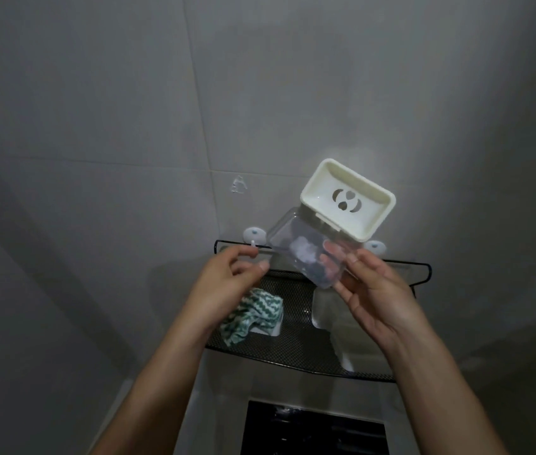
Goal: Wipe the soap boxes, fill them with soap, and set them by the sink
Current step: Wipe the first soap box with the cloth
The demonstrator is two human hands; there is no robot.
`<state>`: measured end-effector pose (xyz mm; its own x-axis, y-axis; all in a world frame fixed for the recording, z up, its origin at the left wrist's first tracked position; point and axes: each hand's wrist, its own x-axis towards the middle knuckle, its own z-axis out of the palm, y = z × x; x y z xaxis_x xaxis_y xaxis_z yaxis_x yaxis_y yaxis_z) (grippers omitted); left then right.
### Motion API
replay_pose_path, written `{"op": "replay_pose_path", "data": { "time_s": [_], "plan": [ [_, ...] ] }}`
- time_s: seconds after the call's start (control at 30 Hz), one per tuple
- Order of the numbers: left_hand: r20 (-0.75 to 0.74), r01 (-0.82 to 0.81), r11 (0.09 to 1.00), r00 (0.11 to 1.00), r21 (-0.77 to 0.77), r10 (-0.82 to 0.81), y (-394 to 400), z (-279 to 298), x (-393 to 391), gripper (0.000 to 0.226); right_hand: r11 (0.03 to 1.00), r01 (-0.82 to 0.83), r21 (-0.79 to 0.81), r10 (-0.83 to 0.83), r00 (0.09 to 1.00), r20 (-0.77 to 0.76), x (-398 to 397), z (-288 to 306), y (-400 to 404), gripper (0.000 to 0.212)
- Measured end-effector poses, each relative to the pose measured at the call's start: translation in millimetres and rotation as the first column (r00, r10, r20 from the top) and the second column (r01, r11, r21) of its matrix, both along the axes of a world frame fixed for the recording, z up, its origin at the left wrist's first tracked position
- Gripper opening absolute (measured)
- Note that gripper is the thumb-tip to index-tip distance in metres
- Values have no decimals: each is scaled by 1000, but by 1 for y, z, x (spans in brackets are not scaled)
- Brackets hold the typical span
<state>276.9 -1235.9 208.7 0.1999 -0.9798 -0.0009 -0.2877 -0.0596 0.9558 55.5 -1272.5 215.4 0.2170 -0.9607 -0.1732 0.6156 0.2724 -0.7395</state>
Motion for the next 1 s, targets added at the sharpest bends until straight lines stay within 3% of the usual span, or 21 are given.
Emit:
{"op": "replay_pose_path", "data": {
  "time_s": [0.2, 0.33, 0.43, 0.63, 0.77, 1.0],
  "plan": [
    [-422, 16, 1000, 906, -3, -16, 7, -2, -32, 36, 999, -26, -28, 26, 999, 19, 30, -3, 11, 43],
    [-487, -57, 997, 873, -44, 29, 2, 7, -23, 31, 999, -36, -21, 35, 997, -62, 39, -8, 14, 43],
    [-445, -82, 995, 894, -49, 52, -4, 18, -5, 32, 1000, 10, -9, -11, 994, -108, 40, -13, 17, 43],
    [-185, -158, 980, 974, -119, 135, -21, 31, 43, 30, 996, 85, -24, -88, 983, -158, 32, -12, 21, 47],
    [-38, -90, 983, 996, -160, 85, -27, 32, 58, 28, 995, 93, -23, -95, 966, -240, 37, -13, 24, 38],
    [-37, -2, 987, 999, -162, -4, -21, 31, 69, 25, 997, 27, -76, -53, 935, -351, 50, -22, 33, 41]
  ]
}}
